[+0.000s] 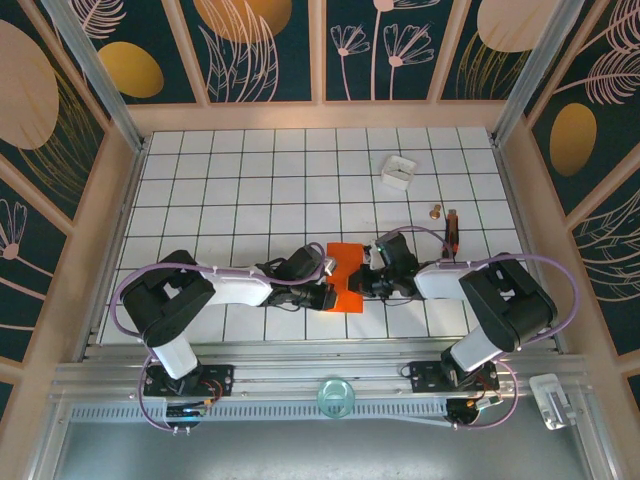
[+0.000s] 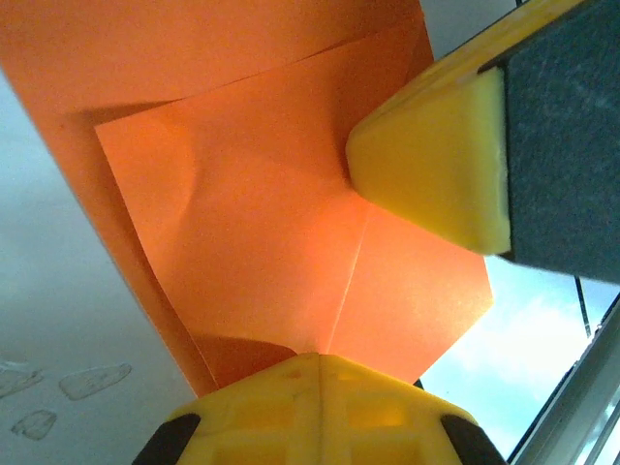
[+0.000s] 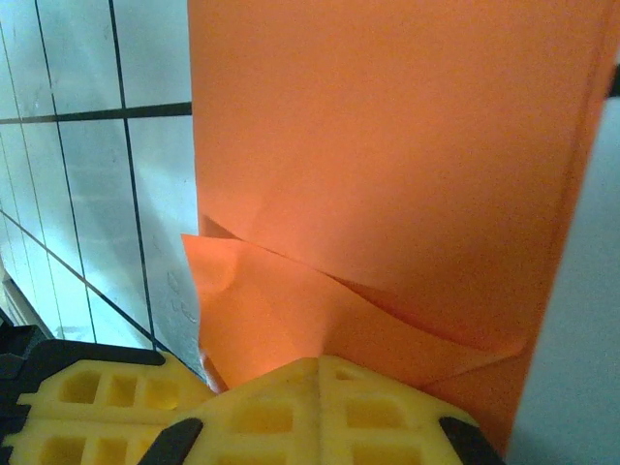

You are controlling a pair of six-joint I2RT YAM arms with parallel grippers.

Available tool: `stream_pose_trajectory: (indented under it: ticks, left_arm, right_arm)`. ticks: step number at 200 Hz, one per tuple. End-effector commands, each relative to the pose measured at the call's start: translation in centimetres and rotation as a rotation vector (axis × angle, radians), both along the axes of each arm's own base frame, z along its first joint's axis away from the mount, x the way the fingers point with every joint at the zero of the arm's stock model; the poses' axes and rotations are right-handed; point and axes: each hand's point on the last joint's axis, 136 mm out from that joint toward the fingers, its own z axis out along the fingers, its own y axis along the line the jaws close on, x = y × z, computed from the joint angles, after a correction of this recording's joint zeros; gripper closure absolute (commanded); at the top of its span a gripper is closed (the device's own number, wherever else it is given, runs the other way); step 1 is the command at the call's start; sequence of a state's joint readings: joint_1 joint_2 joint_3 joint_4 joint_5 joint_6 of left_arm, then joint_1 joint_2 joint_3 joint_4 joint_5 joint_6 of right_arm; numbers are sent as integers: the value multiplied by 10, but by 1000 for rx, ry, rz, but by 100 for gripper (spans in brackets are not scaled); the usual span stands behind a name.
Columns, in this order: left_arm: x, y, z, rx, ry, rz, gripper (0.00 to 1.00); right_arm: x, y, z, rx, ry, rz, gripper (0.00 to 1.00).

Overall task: Fold a paper plane with a square sheet of paper (pick it up from the middle)
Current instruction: Fold the triangle at the bottom-center of the table.

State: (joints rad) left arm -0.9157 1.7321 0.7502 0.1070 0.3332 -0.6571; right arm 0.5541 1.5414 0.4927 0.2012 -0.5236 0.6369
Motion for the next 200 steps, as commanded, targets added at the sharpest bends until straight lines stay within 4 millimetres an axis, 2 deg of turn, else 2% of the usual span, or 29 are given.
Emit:
stream_pose_trajectory:
  ticks: [1, 130, 154, 171, 200]
  left_arm:
    - [-34, 61, -62, 283, 132, -4, 100]
    - [-40, 68, -69, 303, 141, -12, 100]
    - [-38, 66, -67, 295, 138, -10, 100]
    - [-37, 64, -65, 285, 136, -6, 100]
    - [-35, 60, -61, 271, 134, -3, 100]
  right_arm:
    - [9, -26, -19, -93, 21, -62, 100]
    - [41, -79, -27, -118, 57, -207, 100]
    - [52, -85, -12, -93, 24, -222, 100]
    - [57, -85, 9, -60, -30, -222, 100]
    - [50, -73, 38, 20, -91, -204, 100]
